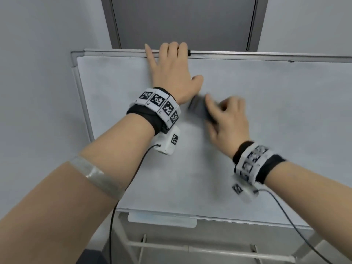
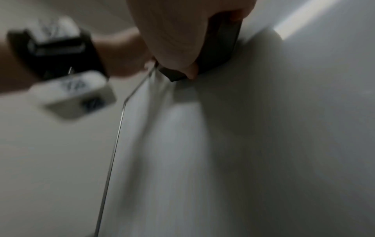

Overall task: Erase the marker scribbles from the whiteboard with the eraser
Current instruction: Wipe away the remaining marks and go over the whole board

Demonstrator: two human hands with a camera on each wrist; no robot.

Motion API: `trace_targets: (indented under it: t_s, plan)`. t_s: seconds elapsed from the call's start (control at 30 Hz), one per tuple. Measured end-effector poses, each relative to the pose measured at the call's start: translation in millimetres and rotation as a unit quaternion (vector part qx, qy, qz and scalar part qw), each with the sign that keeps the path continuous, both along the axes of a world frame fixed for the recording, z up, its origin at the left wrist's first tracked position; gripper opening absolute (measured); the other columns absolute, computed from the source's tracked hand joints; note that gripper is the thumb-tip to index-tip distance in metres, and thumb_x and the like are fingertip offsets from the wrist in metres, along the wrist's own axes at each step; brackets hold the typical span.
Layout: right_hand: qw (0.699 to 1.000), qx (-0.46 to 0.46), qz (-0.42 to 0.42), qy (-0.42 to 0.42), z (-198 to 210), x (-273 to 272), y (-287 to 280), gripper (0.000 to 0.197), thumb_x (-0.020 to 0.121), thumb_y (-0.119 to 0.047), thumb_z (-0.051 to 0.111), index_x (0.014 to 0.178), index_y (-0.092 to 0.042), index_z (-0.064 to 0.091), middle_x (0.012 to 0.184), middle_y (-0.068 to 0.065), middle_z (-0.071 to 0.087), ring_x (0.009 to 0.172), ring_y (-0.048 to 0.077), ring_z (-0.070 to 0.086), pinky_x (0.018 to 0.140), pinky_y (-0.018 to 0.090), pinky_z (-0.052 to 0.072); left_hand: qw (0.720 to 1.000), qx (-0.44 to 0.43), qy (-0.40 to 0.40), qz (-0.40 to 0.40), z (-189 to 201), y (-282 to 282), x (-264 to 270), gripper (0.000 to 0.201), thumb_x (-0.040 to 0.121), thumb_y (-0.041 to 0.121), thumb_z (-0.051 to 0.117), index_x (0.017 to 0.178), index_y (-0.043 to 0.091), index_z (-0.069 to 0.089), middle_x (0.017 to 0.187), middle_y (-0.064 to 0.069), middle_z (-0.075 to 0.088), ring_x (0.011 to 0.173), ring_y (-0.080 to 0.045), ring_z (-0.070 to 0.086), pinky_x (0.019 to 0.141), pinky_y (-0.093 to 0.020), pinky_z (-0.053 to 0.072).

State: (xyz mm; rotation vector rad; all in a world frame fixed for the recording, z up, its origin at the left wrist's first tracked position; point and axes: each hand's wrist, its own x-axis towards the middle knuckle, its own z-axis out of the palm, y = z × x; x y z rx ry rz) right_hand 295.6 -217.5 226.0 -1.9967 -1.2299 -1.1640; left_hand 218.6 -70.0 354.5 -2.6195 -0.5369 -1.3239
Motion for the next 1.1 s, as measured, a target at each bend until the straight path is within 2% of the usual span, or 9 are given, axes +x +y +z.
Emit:
trace_targets:
  t_s: [0.1, 0.17, 0.3, 0.4, 0.5, 0.6, 0.7, 0.9, 1.1]
  plan:
    - [0.948, -0.289, 0.063, -0.118, -103, -21, -2, 0.062, 0.077, -0.011, 0.060, 0.137, -0.024, 0.053, 0.098, 0.010, 0.048, 0.086, 0.030, 0.048, 0.063, 0.037, 0.042, 1.000, -0.001, -0.001, -0.007, 0, -1, -3, 0.060, 0.067, 0.051, 0.044, 0.116, 0.018, 0.048, 0.116, 0.003, 0.050, 0.121, -0.024, 0.042, 0.114, -0.065, 0.006]
    - [0.920, -0.363, 0.060, -0.133, -124, -25, -7, 0.063, 0.075, -0.014, 0.048, 0.137, -0.027, 0.051, 0.102, 0.007, 0.050, 0.088, 0.031, 0.050, 0.063, 0.036, 0.041, 1.000, 0.005, -0.006, -0.014, 0, 2, -1, 0.061, 0.067, 0.052, 0.044, 0.117, 0.018, 0.048, 0.116, 0.003, 0.050, 0.121, -0.024, 0.042, 0.114, -0.064, 0.006]
    - [0.989, -0.131, 0.025, -0.058, -20, -19, 27, 0.056, 0.080, -0.011, 0.057, 0.135, -0.024, 0.056, 0.097, 0.014, 0.049, 0.083, 0.030, 0.043, 0.059, 0.038, 0.039, 1.000, 0.002, 0.007, -0.017, 1, 5, -4, 0.070, 0.067, 0.054, 0.044, 0.128, 0.020, 0.048, 0.122, 0.006, 0.051, 0.124, -0.022, 0.041, 0.115, -0.062, 0.005]
    - [1.000, 0.023, -0.012, -0.015, 34, -18, 46, 0.038, 0.084, -0.017, 0.060, 0.121, -0.021, 0.063, 0.101, 0.016, 0.049, 0.088, 0.029, 0.038, 0.063, 0.039, 0.037, 0.999, -0.006, 0.008, -0.030, 7, 9, -6, 0.068, 0.067, 0.054, 0.043, 0.128, 0.025, 0.050, 0.122, 0.009, 0.053, 0.122, -0.021, 0.043, 0.117, -0.059, 0.006]
    - [0.982, -0.149, 0.051, -0.107, -47, -29, 52, 0.053, 0.080, -0.008, 0.057, 0.130, -0.024, 0.060, 0.099, 0.014, 0.050, 0.084, 0.026, 0.038, 0.064, 0.037, 0.036, 0.999, -0.023, 0.019, -0.040, 10, 17, -8, 0.065, 0.069, 0.053, 0.042, 0.128, 0.026, 0.051, 0.123, 0.010, 0.054, 0.124, -0.021, 0.042, 0.117, -0.058, 0.006]
    - [0.886, -0.425, 0.072, -0.171, -164, -42, 31, 0.055, 0.072, -0.020, 0.066, 0.126, -0.029, 0.059, 0.108, 0.008, 0.048, 0.091, 0.028, 0.041, 0.068, 0.037, 0.043, 0.997, -0.031, 0.045, -0.046, 15, 18, -8, 0.065, 0.069, 0.052, 0.042, 0.128, 0.026, 0.050, 0.125, 0.009, 0.053, 0.125, -0.022, 0.041, 0.118, -0.056, 0.007]
    - [0.895, -0.403, 0.080, -0.172, -163, -40, 31, 0.057, 0.069, -0.022, 0.070, 0.124, -0.032, 0.061, 0.104, 0.007, 0.050, 0.090, 0.027, 0.041, 0.067, 0.036, 0.042, 0.997, -0.024, 0.052, -0.052, 13, 22, -6, 0.068, 0.069, 0.053, 0.042, 0.131, 0.026, 0.049, 0.128, 0.008, 0.052, 0.125, -0.023, 0.041, 0.118, -0.050, 0.012]
    - [0.996, -0.071, 0.033, -0.037, -41, -35, 69, 0.049, 0.085, -0.009, 0.058, 0.129, -0.028, 0.058, 0.103, 0.015, 0.053, 0.081, 0.026, 0.036, 0.065, 0.042, 0.038, 0.998, 0.015, 0.047, -0.049, 13, 27, -8, 0.066, 0.068, 0.053, 0.040, 0.128, 0.026, 0.050, 0.124, 0.009, 0.053, 0.118, -0.022, 0.045, 0.105, -0.035, 0.029]
    - [0.932, -0.359, 0.049, 0.013, -194, -71, 50, 0.072, 0.064, -0.009, 0.064, 0.133, -0.028, 0.055, 0.108, 0.009, 0.052, 0.093, 0.031, 0.045, 0.067, 0.040, 0.042, 0.996, 0.011, 0.040, -0.077, 12, 33, -14, 0.050, 0.066, 0.056, 0.039, 0.106, 0.027, 0.052, 0.106, 0.011, 0.054, 0.106, -0.018, 0.048, 0.093, -0.029, 0.030]
